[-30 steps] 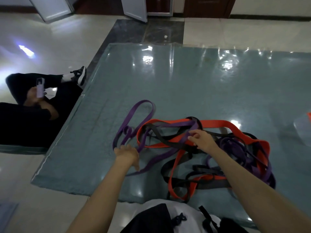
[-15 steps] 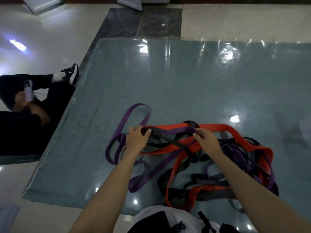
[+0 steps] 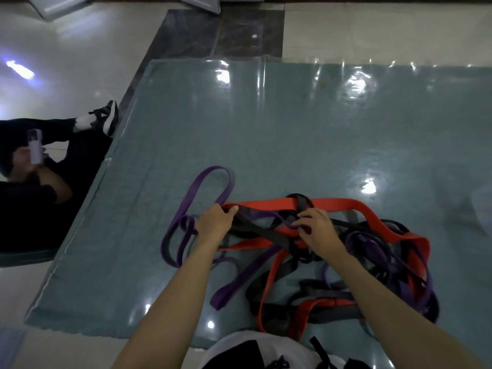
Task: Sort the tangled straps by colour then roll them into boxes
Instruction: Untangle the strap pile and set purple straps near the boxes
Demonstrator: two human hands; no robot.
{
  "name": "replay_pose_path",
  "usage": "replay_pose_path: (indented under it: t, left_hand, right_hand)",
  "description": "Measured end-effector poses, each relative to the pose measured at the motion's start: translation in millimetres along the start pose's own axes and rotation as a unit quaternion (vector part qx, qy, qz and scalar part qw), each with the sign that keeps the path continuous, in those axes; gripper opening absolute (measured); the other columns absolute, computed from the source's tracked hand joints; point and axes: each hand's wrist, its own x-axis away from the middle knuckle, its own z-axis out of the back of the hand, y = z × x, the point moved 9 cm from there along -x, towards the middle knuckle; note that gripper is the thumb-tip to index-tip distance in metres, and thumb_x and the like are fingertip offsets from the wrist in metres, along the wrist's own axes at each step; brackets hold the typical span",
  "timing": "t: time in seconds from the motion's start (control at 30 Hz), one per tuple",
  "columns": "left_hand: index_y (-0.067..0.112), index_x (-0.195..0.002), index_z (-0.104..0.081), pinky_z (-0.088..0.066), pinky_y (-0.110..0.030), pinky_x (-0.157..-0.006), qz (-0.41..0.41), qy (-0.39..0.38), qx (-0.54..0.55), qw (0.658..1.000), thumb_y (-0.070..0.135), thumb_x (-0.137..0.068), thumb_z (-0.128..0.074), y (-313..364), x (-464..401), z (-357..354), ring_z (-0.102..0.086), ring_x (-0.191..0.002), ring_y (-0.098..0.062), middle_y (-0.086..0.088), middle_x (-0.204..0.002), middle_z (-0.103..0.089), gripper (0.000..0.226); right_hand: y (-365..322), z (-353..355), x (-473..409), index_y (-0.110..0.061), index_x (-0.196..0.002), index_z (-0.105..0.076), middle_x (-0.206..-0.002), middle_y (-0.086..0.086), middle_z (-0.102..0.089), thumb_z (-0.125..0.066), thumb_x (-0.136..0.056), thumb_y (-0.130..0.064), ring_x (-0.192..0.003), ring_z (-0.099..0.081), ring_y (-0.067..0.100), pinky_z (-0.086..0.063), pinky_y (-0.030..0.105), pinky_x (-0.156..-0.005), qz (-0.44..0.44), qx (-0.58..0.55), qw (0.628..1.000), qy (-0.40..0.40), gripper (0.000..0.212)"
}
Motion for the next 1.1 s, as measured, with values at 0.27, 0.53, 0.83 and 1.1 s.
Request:
replay_pose_path:
  t: [0.27, 0.53, 0.83, 1.1]
  left_hand:
    - [0.015, -0.102, -0.052, -0.05, -0.03, -0.073, -0.039, 0.02, 0.308, 0.95, 0.01, -0.086, -0.076, -6, 15, 6, -0.063, -0.09, -0.023, -0.002, -0.094, -0.065, 0.029]
    - [0.009, -0.098, -0.053, -0.063, -0.033, -0.076, -0.194, -0.128, 0.419, 0.878, -0.009, -0.096, -0.056, 21, 60, 21, -0.074, -0.075, -0.024, -0.012, -0.099, -0.054, 0.018]
    - [0.01, -0.091, -0.059, -0.04, -0.017, -0.049, -0.247, -0.096, 0.324, 0.908, -0.005, -0.093, -0.056, -12, 96, 57, -0.048, -0.055, -0.005, 0.004, -0.075, -0.057, 0.016]
    - [0.006, -0.09, -0.066, -0.041, -0.023, -0.057, -0.251, 0.027, 0.341, 0.906, 0.019, -0.088, -0.082, -45, 101, 97, -0.052, -0.057, -0.004, -0.001, -0.074, -0.063, 0.02]
  right_hand:
    - [-38, 10, 20, -0.025, -0.098, -0.077, -0.103, -0.012, -0.074, -0.07, -0.084, 0.004, -0.097, -0.067, 0.013, -0.057, 0.041, -0.085, 0.056, -0.057, 0.997, 0.0, 0.033]
    - [-61, -29, 17, -0.037, -0.111, -0.05, -0.095, -0.015, -0.073, -0.071, -0.078, -0.073, -0.091, -0.069, 0.006, -0.056, 0.035, -0.084, -0.077, -0.124, 0.971, -0.188, 0.053]
    - [-97, -39, 18, -0.034, -0.105, -0.067, -0.109, -0.006, -0.068, -0.055, -0.092, -0.065, -0.112, -0.06, 0.021, -0.036, 0.05, -0.102, 0.06, 0.223, 0.95, -0.21, 0.036]
    - [-109, -51, 42, -0.032, -0.148, -0.052, -0.148, 0.0, -0.049, -0.054, -0.092, -0.063, -0.14, -0.044, 0.024, -0.04, 0.049, -0.111, 0.171, 0.202, 0.945, -0.194, 0.064]
